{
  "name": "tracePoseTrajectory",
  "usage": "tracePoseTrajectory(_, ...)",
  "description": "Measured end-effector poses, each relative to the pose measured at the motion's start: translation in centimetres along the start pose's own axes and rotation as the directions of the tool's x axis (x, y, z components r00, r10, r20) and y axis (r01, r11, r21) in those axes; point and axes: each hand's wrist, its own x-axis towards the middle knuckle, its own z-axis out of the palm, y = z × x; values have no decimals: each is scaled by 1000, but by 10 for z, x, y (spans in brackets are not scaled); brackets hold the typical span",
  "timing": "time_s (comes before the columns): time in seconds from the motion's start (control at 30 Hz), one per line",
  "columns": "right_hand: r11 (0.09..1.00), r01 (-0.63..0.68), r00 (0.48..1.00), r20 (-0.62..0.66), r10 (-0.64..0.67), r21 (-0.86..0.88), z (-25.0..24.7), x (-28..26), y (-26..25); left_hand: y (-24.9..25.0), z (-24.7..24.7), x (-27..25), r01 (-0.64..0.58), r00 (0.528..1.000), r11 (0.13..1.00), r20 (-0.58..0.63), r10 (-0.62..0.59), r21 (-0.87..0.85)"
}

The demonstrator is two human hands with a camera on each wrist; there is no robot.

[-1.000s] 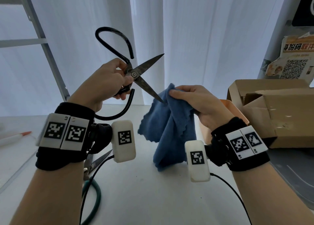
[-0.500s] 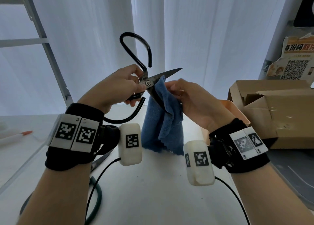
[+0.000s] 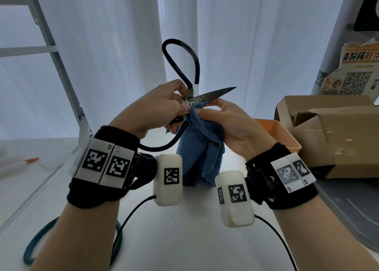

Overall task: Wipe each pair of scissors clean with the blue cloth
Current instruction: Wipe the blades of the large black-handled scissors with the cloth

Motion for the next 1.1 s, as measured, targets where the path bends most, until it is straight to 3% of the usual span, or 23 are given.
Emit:
tracePoseTrajectory(0.2,1000,-12,999,53,13,-13,-1,-1,-2,-3,3,2,8,1000,999,-9,-8,35)
tracePoseTrajectory(0.37,995,2,997,-72,-9,-100,5,2,5,-2,6,3,-12,1000,998,-28,14,57)
tracePoseTrajectory(0.53,991,-15,995,-104,2,-131,8,7,8,-3,2,2,3,1000,1000,-14,-3,3)
tracePoseTrajectory(1.1,992,-12,998,58,19,-127,-2,3,3,0,2,1,11,1000,1000,13,-11,-28)
